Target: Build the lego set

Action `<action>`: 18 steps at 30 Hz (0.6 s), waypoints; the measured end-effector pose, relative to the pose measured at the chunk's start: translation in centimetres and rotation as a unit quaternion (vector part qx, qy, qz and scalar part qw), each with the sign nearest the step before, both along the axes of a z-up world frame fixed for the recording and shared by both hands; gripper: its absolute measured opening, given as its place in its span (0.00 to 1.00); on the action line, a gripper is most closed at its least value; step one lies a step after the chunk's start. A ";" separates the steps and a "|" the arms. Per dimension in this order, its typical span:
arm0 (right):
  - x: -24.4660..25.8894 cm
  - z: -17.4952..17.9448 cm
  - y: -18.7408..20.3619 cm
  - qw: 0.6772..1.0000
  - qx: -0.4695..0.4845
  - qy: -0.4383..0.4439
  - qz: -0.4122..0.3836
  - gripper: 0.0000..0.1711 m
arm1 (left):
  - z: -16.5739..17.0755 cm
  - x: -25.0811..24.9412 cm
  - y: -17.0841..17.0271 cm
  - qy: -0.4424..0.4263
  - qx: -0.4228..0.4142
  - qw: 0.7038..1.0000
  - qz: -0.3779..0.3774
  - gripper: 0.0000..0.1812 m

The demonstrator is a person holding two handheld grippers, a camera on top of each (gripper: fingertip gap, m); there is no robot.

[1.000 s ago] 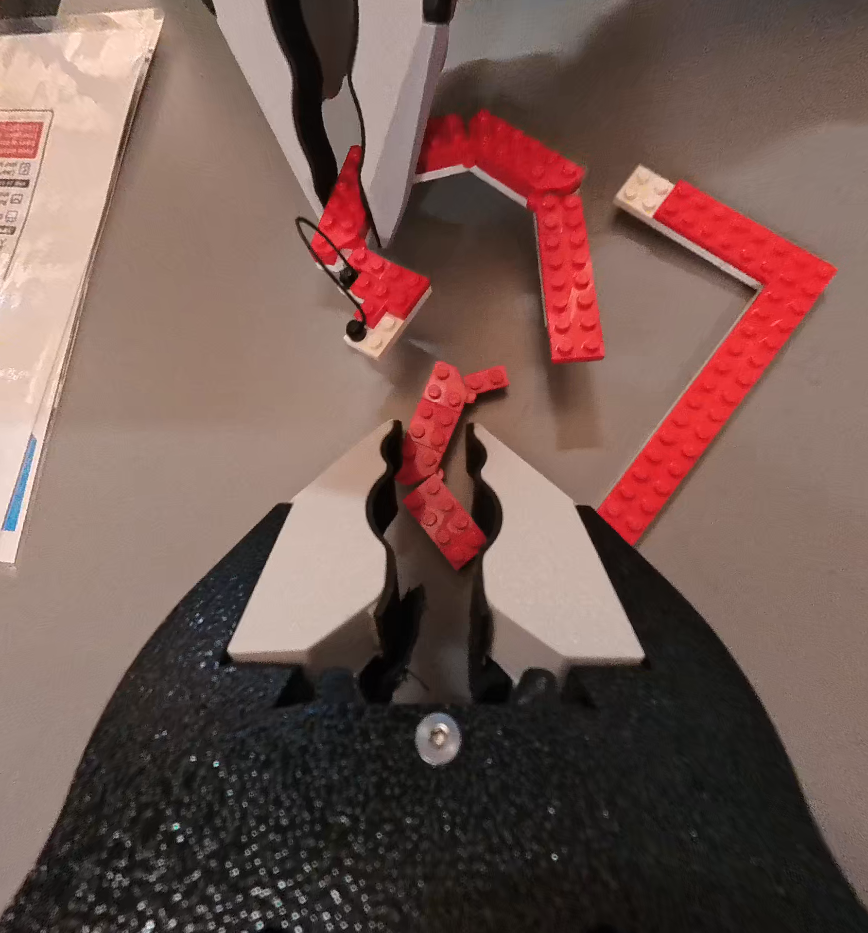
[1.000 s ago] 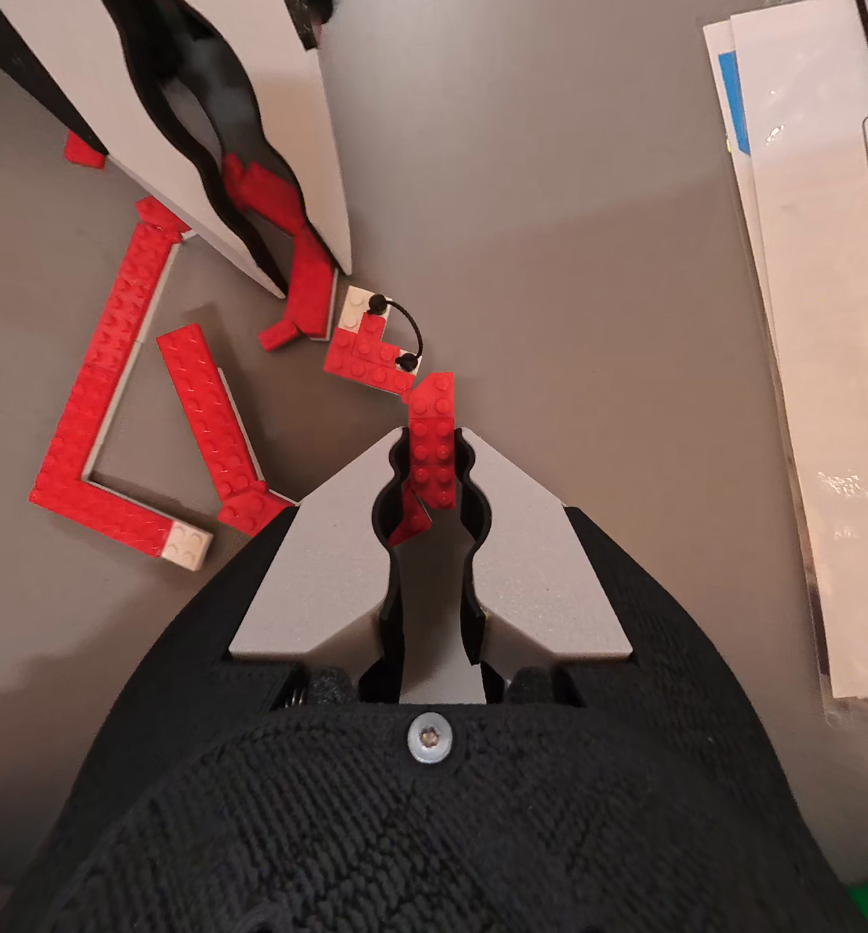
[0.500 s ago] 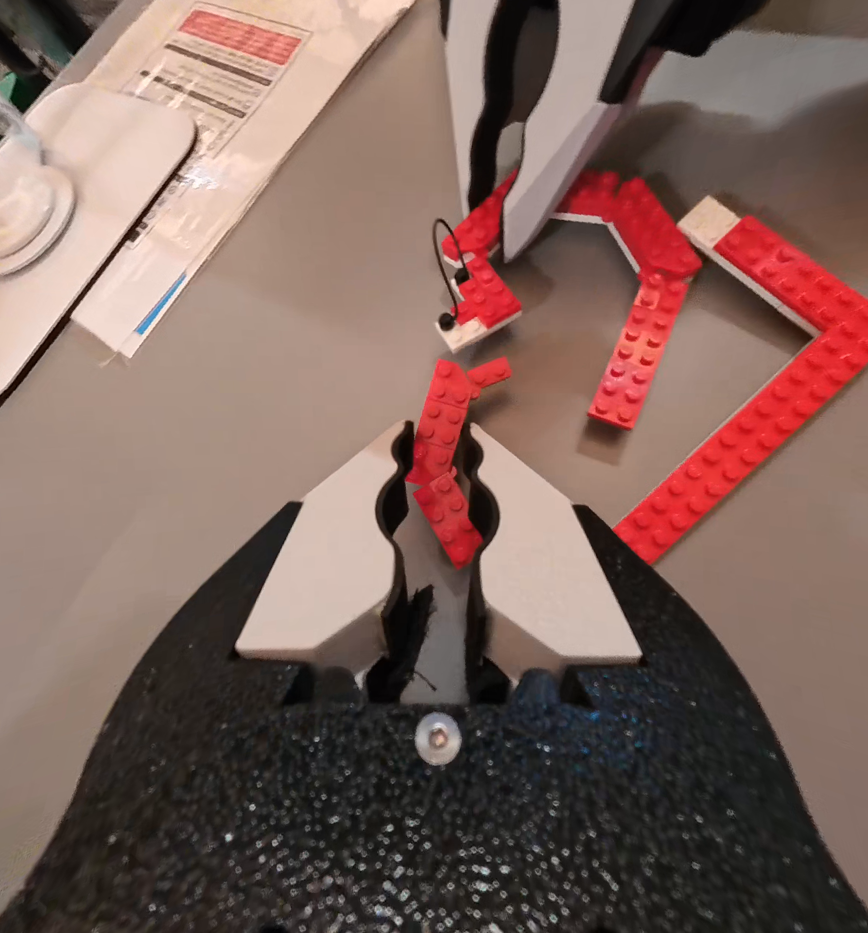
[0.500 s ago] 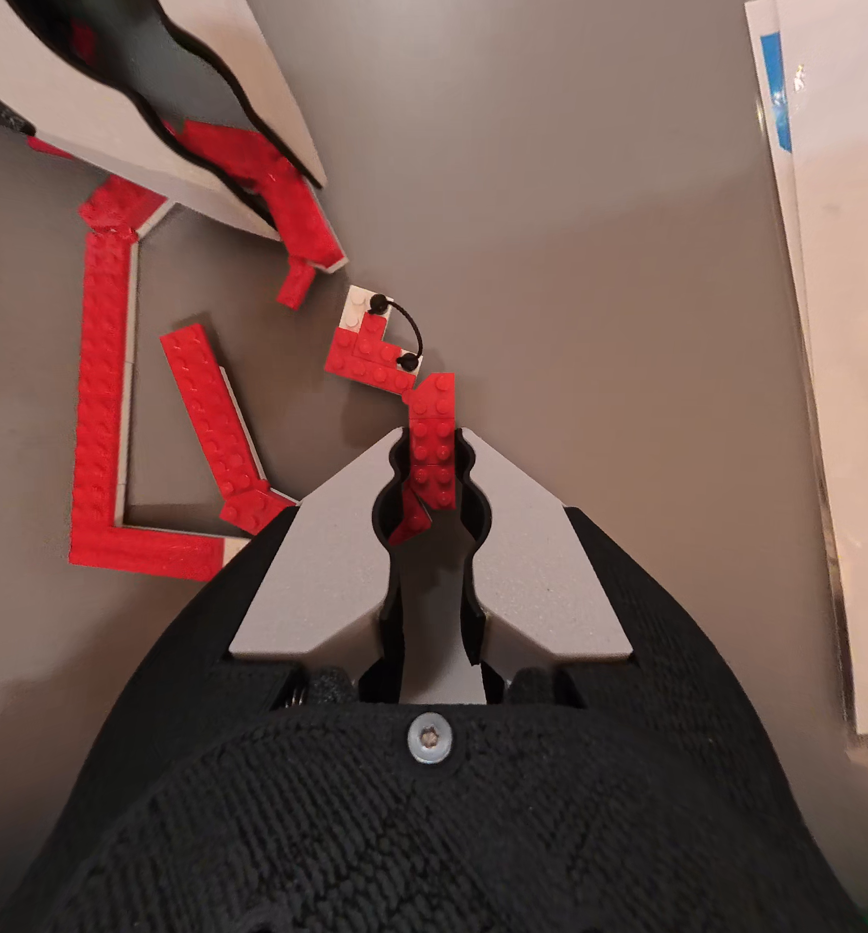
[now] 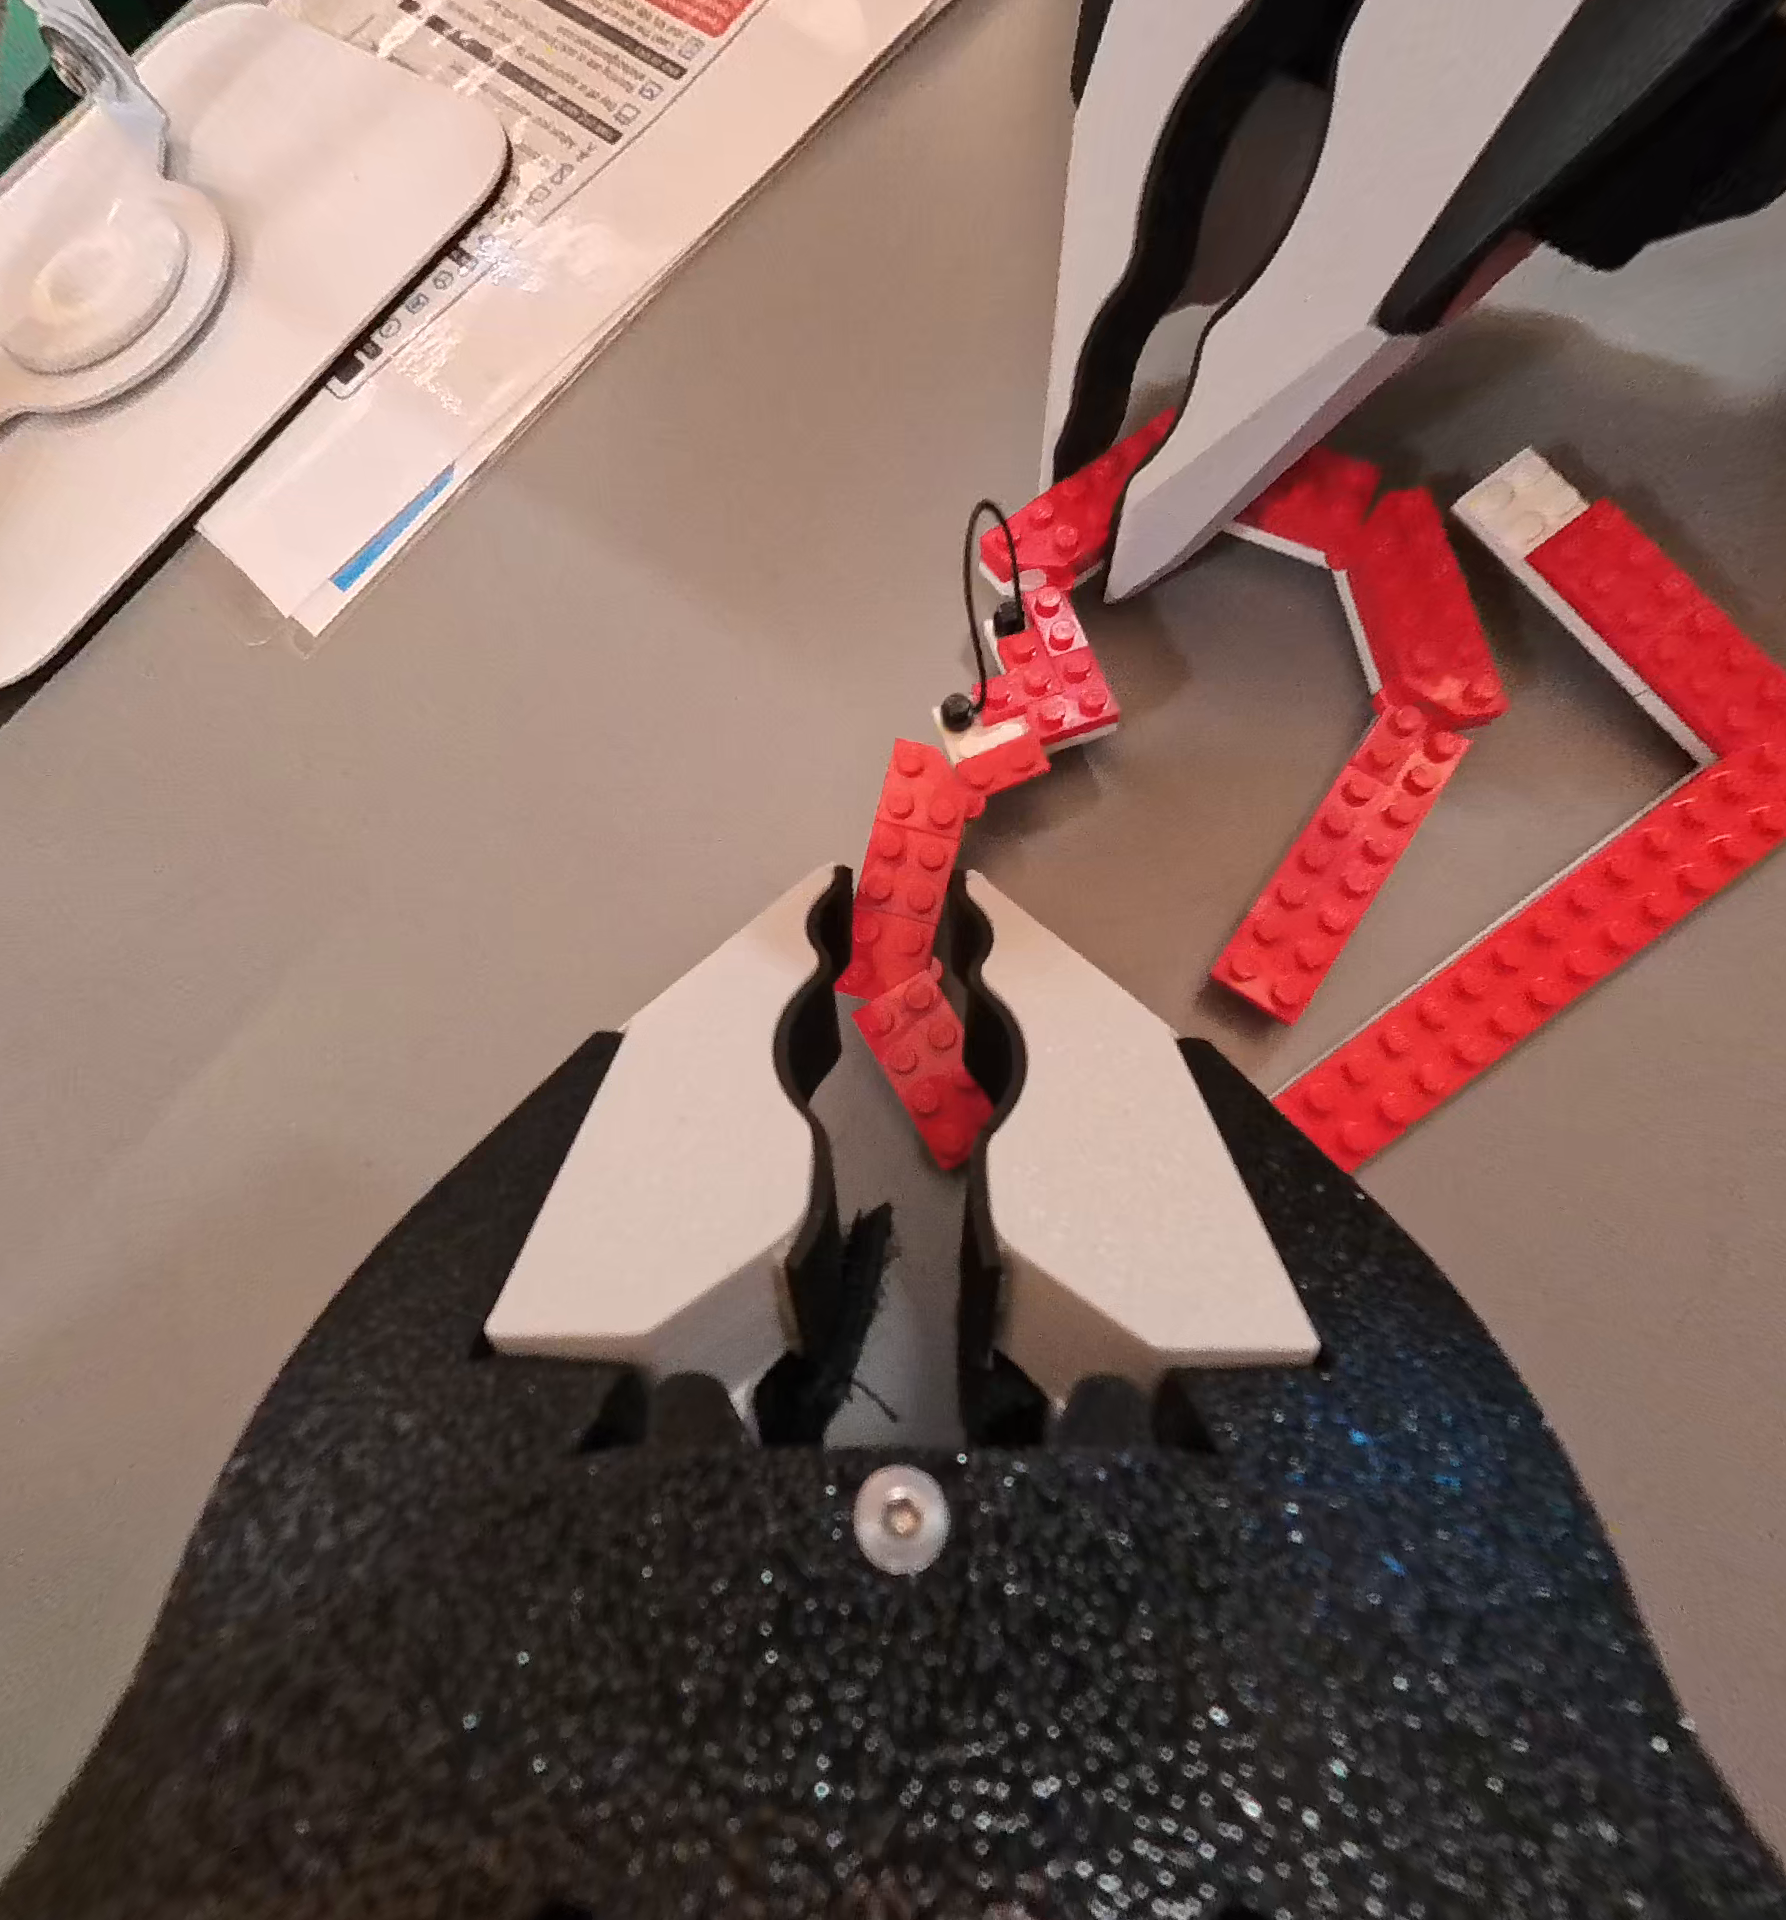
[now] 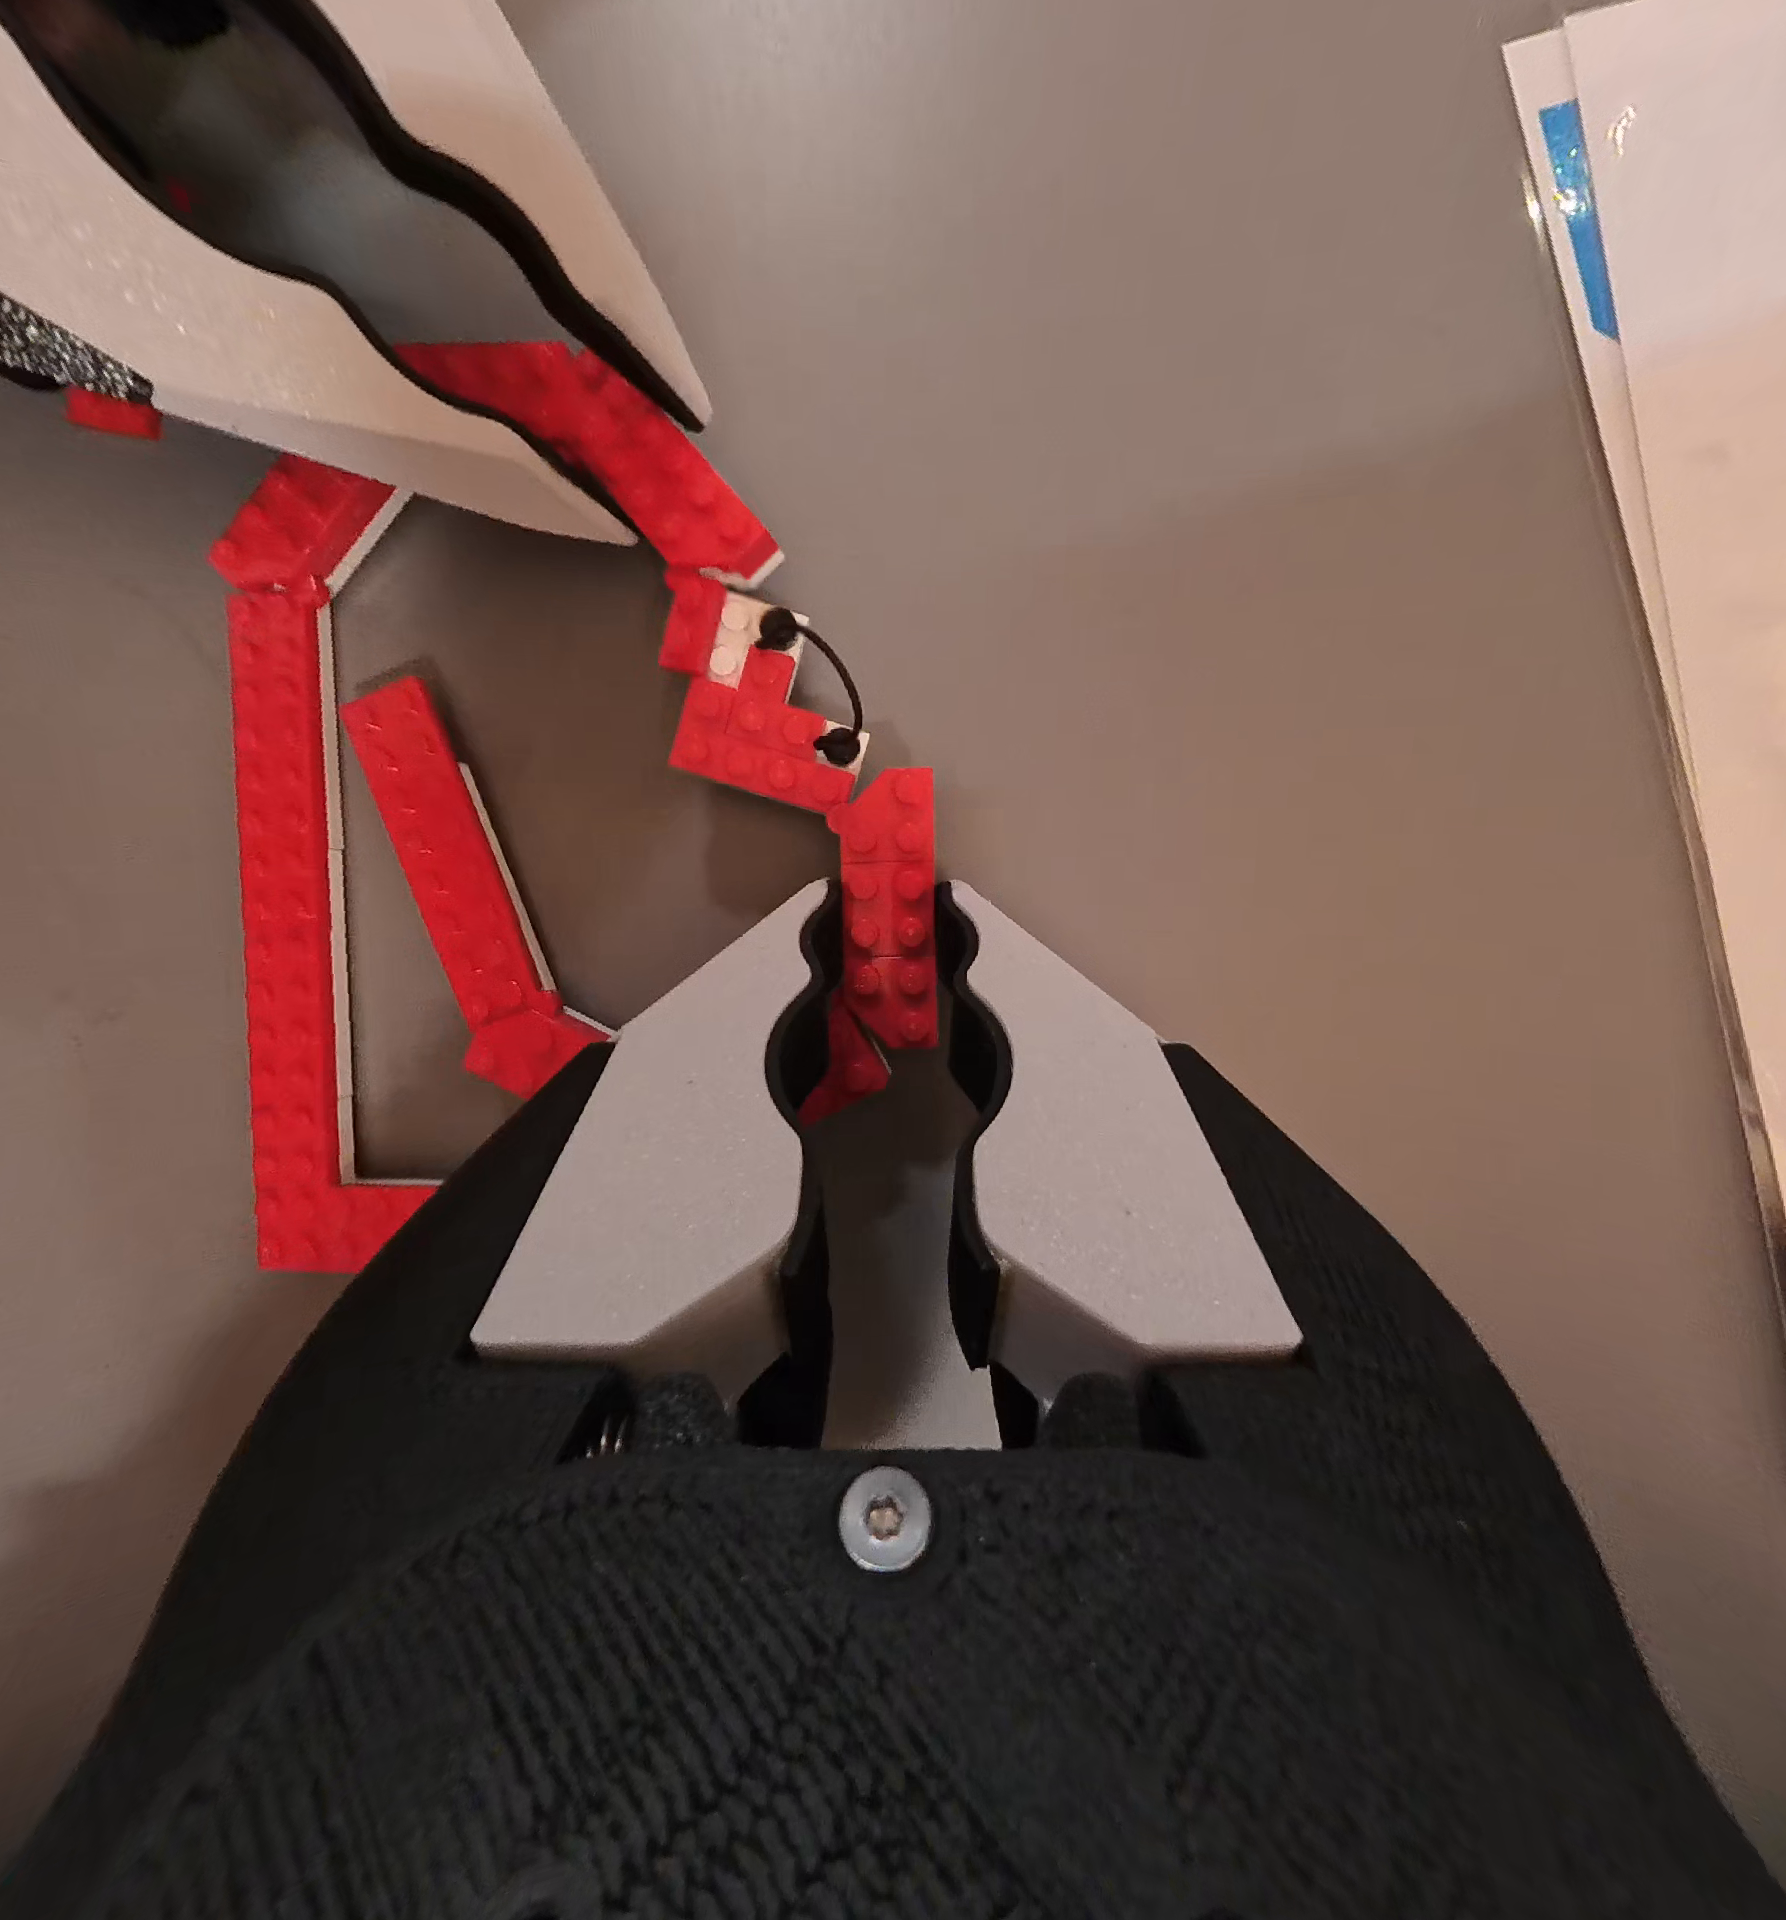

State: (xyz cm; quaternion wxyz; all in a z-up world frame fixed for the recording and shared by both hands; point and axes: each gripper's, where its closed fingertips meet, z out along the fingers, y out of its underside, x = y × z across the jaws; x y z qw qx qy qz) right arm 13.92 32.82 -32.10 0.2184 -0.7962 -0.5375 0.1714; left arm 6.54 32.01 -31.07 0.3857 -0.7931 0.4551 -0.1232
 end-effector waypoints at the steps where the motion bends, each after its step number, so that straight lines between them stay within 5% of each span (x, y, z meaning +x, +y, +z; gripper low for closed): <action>1: -0.1 0.0 0.0 1.000 -0.002 0.003 -0.002 0.09 | -0.1 -0.1 0.0 0.004 -0.002 1.000 0.002 0.09; 18: -0.8 -0.1 -0.2 1.000 0.008 0.001 0.024 0.09 | -0.4 -0.3 0.1 0.034 -0.017 0.999 0.004 0.09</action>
